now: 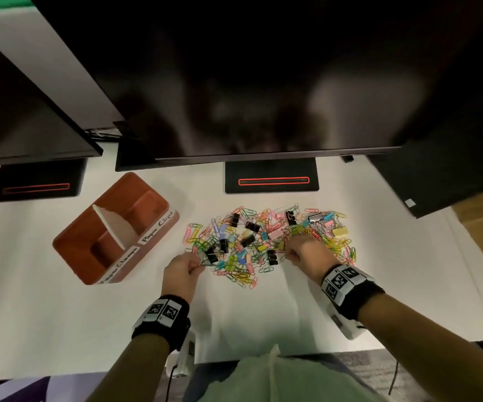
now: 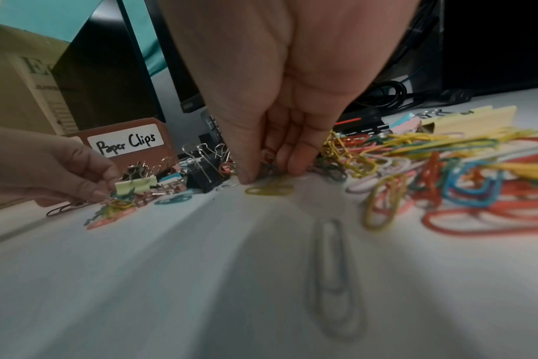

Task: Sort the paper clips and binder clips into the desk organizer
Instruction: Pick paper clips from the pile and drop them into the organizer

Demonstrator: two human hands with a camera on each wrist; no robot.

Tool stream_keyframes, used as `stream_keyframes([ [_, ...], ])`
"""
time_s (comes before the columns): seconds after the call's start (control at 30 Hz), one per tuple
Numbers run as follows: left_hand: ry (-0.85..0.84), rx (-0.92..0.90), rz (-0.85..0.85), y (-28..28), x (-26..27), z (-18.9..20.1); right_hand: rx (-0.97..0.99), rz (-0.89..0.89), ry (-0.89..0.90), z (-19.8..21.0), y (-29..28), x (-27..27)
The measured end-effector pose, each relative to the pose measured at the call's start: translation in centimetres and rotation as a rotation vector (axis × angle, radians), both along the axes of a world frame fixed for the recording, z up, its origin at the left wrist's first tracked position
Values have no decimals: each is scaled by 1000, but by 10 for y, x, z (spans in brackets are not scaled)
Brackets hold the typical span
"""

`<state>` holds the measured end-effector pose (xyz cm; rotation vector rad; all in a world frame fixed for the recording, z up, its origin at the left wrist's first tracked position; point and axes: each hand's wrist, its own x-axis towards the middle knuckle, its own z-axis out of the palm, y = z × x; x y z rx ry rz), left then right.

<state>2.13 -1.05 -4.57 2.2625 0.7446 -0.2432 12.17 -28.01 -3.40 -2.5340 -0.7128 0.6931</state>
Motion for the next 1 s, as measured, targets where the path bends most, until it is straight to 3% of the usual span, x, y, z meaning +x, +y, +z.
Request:
stream_keyframes([
  [0.17,4,112,-114,-3,-2,-2,27,-29,5,-2,-3,-2],
  [0.33,53,21,-116,8,-4,7,125,10,-57,28,9,-8],
  [0.43,35,-86,-104,24,-11,30,173,86,-51,53,43,-2],
  [0.63,-241,-125,-6,86,-2,98,372,235,-120,92,170,22],
  [0.8,-271,-106,73,120,30,110,418,235,-93,90,260,37],
  [0.9,-220,-30,12,121,37,104,363,222,-42,79,271,41],
  [1.0,-345,20,-104,111,29,105,444,122,-95,75,246,43],
])
